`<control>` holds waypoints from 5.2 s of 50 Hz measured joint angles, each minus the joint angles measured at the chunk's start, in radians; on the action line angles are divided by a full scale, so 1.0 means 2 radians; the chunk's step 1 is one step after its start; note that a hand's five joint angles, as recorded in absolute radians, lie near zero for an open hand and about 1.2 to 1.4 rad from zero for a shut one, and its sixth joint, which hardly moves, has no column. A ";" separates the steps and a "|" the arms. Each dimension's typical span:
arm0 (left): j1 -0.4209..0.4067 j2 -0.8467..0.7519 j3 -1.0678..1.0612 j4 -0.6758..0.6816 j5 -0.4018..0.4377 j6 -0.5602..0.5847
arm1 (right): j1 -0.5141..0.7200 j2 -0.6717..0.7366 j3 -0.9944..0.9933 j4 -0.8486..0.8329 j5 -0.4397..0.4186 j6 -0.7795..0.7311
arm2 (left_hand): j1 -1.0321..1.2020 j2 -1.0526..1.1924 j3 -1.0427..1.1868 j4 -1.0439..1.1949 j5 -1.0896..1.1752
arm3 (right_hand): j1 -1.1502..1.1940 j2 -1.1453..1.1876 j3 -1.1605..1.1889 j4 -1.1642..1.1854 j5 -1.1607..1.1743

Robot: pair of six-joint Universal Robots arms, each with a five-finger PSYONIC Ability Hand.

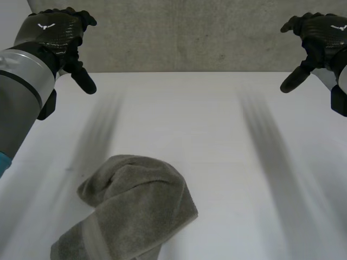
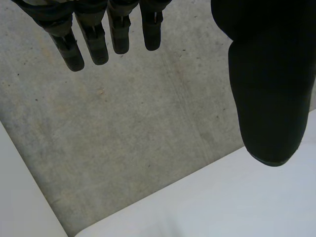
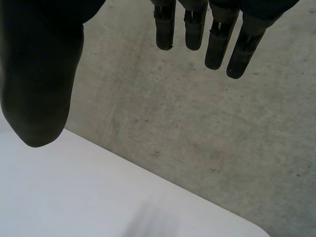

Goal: Fold the towel.

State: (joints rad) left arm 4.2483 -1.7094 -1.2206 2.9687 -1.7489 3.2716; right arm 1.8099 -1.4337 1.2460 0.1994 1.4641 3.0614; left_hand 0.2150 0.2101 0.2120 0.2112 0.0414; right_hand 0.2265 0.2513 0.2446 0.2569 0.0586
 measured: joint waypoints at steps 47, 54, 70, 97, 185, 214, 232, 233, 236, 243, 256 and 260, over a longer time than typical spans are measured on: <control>-0.021 -0.128 -0.052 -0.139 0.155 0.191 | 0.007 0.018 0.001 0.030 0.001 -0.141 | 0.048 0.051 0.050 0.050 0.049 | 0.000 0.000 0.000 0.000 0.000; -0.039 -0.159 -0.057 -0.095 0.164 0.188 | 0.013 0.032 0.016 0.030 -0.001 -0.140 | 0.200 0.203 0.202 0.198 0.195 | 0.000 0.000 0.000 0.000 0.000; -0.072 -0.170 -0.051 -0.066 0.158 0.185 | 0.031 0.108 0.145 -0.019 -0.125 -0.049 | 0.474 0.496 0.491 0.496 0.471 | 0.000 0.000 0.000 0.000 0.000; -0.091 -0.038 -0.019 -0.062 0.157 0.144 | 0.170 0.258 0.103 -0.076 -0.207 0.170 | 0.481 0.502 0.500 0.503 0.478 | 0.010 0.002 0.003 0.001 0.006; -0.111 -0.147 -0.021 0.092 0.128 0.044 | -0.011 0.130 0.076 -0.012 -0.139 -0.025 | 0.004 0.008 0.007 0.007 0.003 | 0.095 0.085 0.085 0.077 0.068; -0.059 -0.327 0.125 -0.061 0.181 0.019 | 0.052 0.349 -0.110 0.054 -0.147 -0.003 | 0.062 0.065 0.063 0.064 0.062 | 0.059 0.047 0.049 0.045 0.056; -0.060 -0.330 0.234 0.005 0.095 0.015 | 0.075 0.326 -0.230 0.011 -0.103 -0.029 | 0.474 0.494 0.489 0.497 0.476 | 0.535 0.529 0.542 0.540 0.539; -0.060 -0.328 0.242 0.011 0.088 0.015 | 0.076 0.322 -0.235 0.002 -0.102 -0.031 | 0.475 0.495 0.489 0.498 0.476 | 0.535 0.531 0.542 0.540 0.541; -0.060 -0.312 0.292 0.053 0.048 0.015 | 0.076 0.294 -0.248 -0.063 -0.096 -0.041 | 0.479 0.498 0.493 0.501 0.478 | 0.535 0.536 0.542 0.540 0.544; -0.061 -0.265 0.299 0.130 0.021 0.006 | 0.076 0.223 -0.194 -0.224 -0.094 -0.051 | 0.481 0.501 0.497 0.503 0.481 | 0.535 0.536 0.542 0.540 0.553; -0.082 -0.213 0.000 0.151 0.028 -0.004 | 0.084 0.243 -0.128 -0.051 -0.103 -0.134 | 0.483 0.502 0.500 0.504 0.481 | 0.540 0.536 0.542 0.540 0.557; -0.094 -0.206 -0.073 0.149 0.028 -0.005 | 0.086 0.266 -0.116 0.042 -0.103 -0.187 | 0.483 0.502 0.500 0.504 0.481 | 0.540 0.536 0.542 0.540 0.557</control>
State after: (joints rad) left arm 4.0593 -2.1217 -1.3663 3.2665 -1.6929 3.2615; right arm 1.9812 -0.9024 1.0149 0.2830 1.2590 2.6880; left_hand 1.1807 1.2143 1.2120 1.2184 1.0036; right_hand 1.3059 1.3230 1.3294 1.3376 1.1735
